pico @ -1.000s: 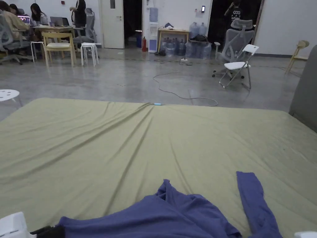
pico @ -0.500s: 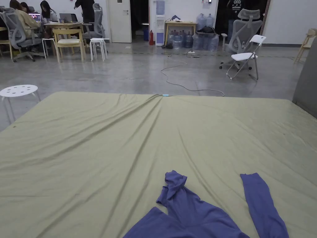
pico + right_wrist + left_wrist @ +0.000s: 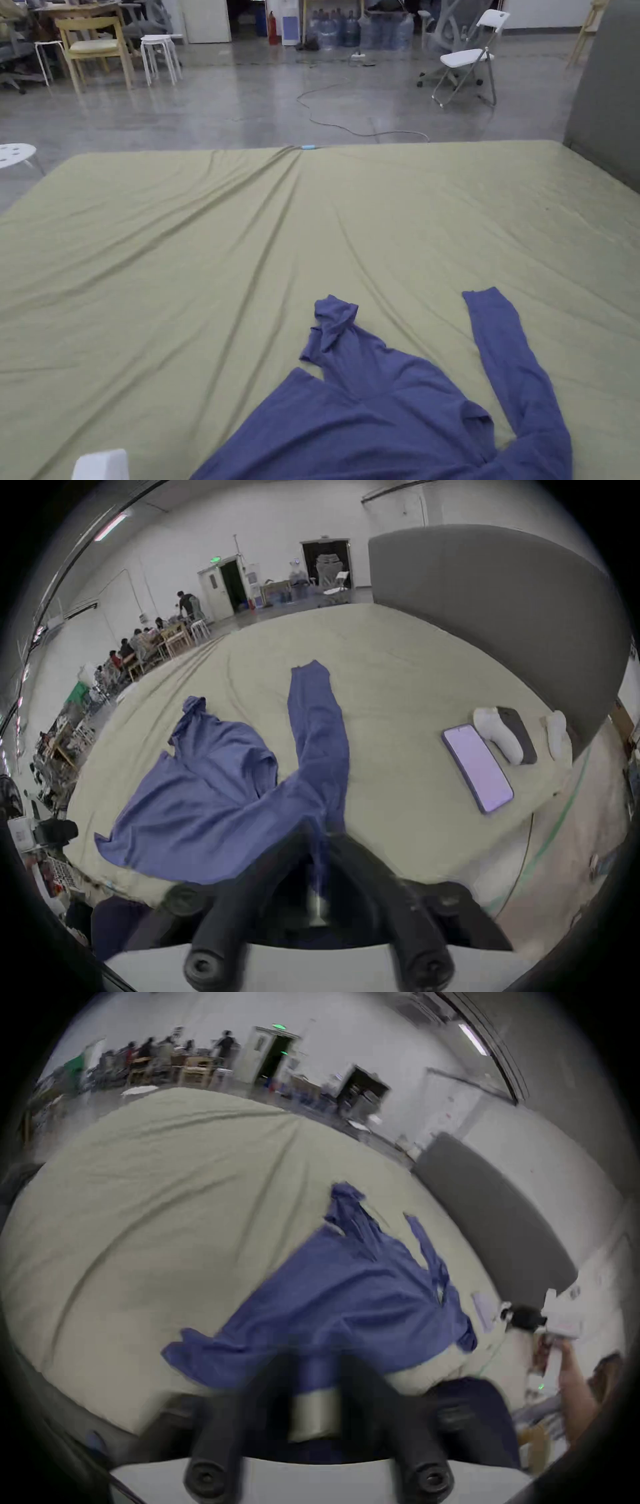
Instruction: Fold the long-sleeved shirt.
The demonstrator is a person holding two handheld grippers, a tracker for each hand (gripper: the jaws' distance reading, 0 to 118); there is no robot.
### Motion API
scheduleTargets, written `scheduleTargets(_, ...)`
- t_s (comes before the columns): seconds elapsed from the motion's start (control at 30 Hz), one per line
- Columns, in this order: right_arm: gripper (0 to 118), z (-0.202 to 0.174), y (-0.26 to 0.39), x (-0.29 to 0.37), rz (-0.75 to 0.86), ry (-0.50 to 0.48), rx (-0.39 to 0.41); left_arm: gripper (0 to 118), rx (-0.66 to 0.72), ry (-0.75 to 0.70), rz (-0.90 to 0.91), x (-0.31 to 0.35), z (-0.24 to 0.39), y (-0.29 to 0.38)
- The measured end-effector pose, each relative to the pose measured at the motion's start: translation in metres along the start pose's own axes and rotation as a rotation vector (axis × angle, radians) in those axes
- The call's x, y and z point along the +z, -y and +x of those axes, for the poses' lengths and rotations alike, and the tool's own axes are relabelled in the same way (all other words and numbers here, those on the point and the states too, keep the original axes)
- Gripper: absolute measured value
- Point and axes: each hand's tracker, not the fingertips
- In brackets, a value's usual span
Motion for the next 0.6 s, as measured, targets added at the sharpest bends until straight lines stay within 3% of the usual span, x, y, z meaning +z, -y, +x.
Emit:
scheduleTargets(0.13,4,-0.002,0.014,-0.004,-0.012,-0.053,0.012,6,-0.092,0.074,-0.052,-0.031,0.01,-0.02)
scheduleTargets(0.17,4,-0.003,0.016,-0.007,-0.016,-0.05,0.014,24,-0.084,0.056,-0.037,-0.041,0.016,-0.029)
scheduleTargets(0.2,4,-0.003,0.019,-0.01,-0.027,-0.047,0.017,61,-0.087,0.049,-0.032,-0.053,0.018,-0.041)
scheduleTargets(0.23,4,-0.003,0.021,-0.014,-0.038,-0.045,0.019,113,-0.094,0.036,-0.026,-0.07,0.019,-0.057)
scheduleTargets(0.27,4,-0.002,0.022,-0.017,-0.047,-0.045,0.014,118,-0.095,-0.009,0.013,-0.081,0.02,-0.071)
scheduleTargets(0.3,4,0.0,0.023,-0.021,-0.056,-0.047,0.002,113,-0.096,0.018,0.051,-0.096,0.019,-0.088)
scheduleTargets(0.5,4,0.016,0.03,-0.038,-0.098,-0.021,-0.076,111,-0.167,-0.079,-0.054,-0.213,0.031,-0.141)
scheduleTargets(0.6,4,0.023,0.029,-0.042,-0.113,0.0,-0.098,91,-0.286,-0.112,-0.127,-0.258,0.043,-0.132)
